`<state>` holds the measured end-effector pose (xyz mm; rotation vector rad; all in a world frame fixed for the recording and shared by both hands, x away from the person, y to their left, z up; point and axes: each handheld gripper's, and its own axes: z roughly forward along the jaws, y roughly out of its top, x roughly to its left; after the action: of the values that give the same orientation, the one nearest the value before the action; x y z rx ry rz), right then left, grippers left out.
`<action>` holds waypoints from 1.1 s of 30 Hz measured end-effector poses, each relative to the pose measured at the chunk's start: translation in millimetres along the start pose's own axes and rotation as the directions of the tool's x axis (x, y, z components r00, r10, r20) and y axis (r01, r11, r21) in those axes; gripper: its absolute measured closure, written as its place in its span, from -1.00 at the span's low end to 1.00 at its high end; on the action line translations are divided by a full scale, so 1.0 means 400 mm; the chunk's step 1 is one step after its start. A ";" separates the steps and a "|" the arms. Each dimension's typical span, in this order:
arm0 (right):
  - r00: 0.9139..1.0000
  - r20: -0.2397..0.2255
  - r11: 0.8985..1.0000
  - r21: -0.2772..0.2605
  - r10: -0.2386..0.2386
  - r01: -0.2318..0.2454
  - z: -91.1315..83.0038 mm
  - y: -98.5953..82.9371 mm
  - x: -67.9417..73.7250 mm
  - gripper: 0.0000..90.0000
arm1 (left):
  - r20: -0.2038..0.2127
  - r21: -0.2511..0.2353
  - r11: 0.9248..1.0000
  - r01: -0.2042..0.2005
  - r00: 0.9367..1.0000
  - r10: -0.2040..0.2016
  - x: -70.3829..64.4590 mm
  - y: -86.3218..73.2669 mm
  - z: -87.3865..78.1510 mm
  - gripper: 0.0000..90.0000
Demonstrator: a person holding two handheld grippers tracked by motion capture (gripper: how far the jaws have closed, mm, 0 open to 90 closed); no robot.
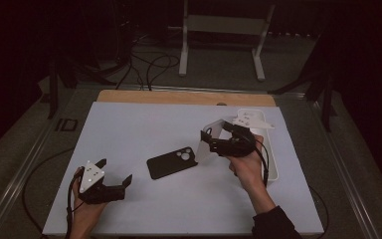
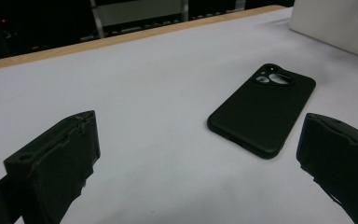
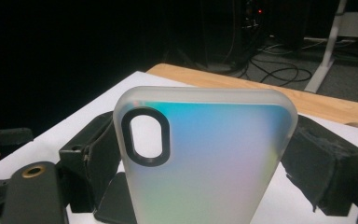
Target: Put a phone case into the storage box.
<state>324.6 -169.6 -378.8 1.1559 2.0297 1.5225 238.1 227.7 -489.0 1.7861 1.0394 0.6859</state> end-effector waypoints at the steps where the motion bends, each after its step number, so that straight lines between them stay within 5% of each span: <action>1: 1.000 0.000 1.000 0.000 0.000 0.000 0.000 0.000 0.000 -0.62 | 0.000 0.000 1.000 0.000 1.000 0.000 0.000 0.000 0.000 -1.00; 33: 0.995 0.103 1.000 0.002 0.005 -0.005 0.022 0.073 -0.087 -0.62 | 0.007 0.015 1.000 0.001 1.000 -0.001 -0.003 -0.006 0.005 -1.00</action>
<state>363.2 -188.4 -361.8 1.2151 1.9630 1.4331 238.5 226.3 -491.9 1.7990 1.0435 0.6727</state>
